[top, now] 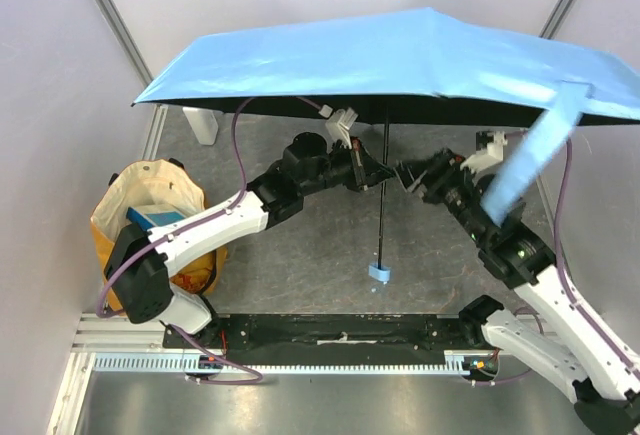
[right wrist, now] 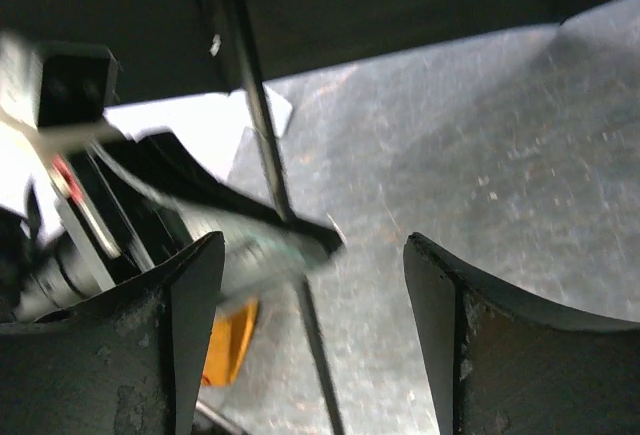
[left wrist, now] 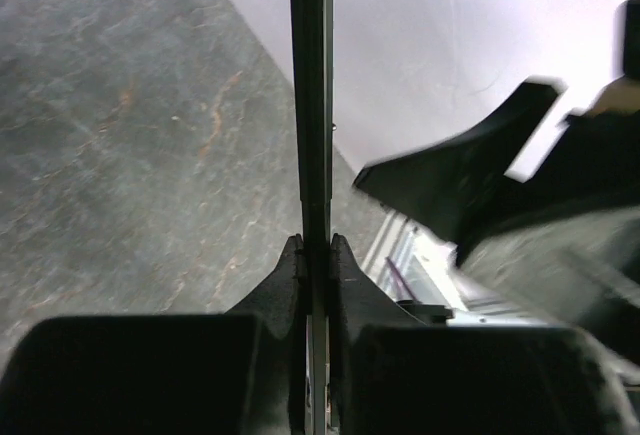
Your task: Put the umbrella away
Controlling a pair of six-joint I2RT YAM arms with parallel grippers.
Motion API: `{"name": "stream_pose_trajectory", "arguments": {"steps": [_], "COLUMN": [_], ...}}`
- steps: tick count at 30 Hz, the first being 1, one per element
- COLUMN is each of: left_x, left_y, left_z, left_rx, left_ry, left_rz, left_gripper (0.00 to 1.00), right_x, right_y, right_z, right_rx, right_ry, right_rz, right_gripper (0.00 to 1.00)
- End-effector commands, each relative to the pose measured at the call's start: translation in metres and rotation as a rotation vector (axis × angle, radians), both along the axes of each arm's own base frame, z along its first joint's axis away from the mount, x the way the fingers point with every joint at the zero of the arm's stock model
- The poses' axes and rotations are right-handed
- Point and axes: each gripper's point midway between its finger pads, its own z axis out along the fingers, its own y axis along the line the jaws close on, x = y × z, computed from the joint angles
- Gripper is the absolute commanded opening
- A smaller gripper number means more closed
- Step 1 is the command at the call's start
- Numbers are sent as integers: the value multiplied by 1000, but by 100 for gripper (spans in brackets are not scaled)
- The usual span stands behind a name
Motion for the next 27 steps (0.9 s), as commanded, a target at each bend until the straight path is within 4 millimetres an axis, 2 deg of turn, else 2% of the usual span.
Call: {"name": "stream_pose_trajectory", "arguments": {"steps": [1, 4, 8, 10, 14, 17, 18, 20, 22, 23, 24, 26, 27], "left_x": [-3, -9, -15, -17, -15, -14, -15, -21, -27, -34, -38, -50, -54], "left_y": [5, 2, 4, 5, 9, 12, 12, 11, 12, 12, 14, 19, 24], "left_z": [31, 30, 27, 24, 20, 21, 22, 26, 30, 32, 33, 32, 31], "left_rx": [41, 84, 111, 128, 169, 174, 172, 155, 142, 131, 121, 81, 59], "left_ry": [-176, -198, -196, -202, -206, -208, -208, -207, -206, -206, -197, -171, -159], "left_rz": [62, 73, 85, 93, 136, 152, 148, 124, 100, 61, 46, -7, -29], "left_gripper": [2, 2, 2, 2, 2, 2, 2, 2, 4, 13, 32, 61, 68], "right_x": [35, 52, 72, 77, 78, 77, 77, 77, 74, 71, 67, 60, 54], "right_y": [6, 28, 39, 37, 31, 24, 24, 27, 33, 35, 37, 39, 43], "right_z": [55, 76, 73, 70, 64, 60, 57, 55, 59, 61, 66, 75, 81], "right_rx": [73, 157, 159, 134, 107, 102, 102, 125, 164, 192, 222, 267, 293], "right_ry": [-79, -128, -131, -138, -138, -141, -142, -149, -172, -190, -213, -261, -294], "right_rz": [-87, -38, -48, -67, -98, -128, -128, -113, -79, -62, -42, -2, 31], "right_gripper": [79, 76, 68, 64, 41, 29, 22, 0, 0, 0, 0, 0, 0]}}
